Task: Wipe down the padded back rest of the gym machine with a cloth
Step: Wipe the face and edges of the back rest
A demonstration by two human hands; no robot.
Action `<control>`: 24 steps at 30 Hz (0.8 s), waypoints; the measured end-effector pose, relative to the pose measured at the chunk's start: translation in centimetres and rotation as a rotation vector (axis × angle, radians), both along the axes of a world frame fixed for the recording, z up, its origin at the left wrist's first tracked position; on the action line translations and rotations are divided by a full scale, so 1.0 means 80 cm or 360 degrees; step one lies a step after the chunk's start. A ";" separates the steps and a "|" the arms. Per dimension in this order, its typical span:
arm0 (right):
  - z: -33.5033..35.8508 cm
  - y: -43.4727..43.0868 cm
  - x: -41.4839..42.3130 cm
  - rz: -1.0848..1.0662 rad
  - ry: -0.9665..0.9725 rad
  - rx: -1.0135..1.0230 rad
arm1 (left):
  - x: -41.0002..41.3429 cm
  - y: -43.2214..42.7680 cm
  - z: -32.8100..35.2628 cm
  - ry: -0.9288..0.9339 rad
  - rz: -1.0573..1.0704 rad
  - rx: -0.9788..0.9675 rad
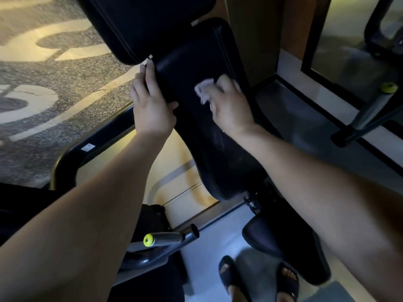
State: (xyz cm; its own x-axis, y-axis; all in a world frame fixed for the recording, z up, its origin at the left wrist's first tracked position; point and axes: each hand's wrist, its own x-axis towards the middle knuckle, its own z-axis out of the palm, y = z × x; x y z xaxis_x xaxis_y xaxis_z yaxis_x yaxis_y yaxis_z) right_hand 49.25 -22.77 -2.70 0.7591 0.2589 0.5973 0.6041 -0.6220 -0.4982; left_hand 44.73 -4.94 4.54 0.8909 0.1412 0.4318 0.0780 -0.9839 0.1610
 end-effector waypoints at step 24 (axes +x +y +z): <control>-0.009 0.026 0.006 0.0374 -0.0435 -0.0465 | -0.002 0.052 0.004 0.0104 -0.0373 -0.0309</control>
State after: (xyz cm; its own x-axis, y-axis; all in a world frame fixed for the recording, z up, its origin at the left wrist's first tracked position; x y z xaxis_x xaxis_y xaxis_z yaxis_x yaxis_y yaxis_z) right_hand 49.73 -20.71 -3.45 0.4846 0.5920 0.6439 0.8302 -0.5433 -0.1253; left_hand 44.59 -0.75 4.87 0.9338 0.0027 0.3578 -0.1313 -0.9277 0.3496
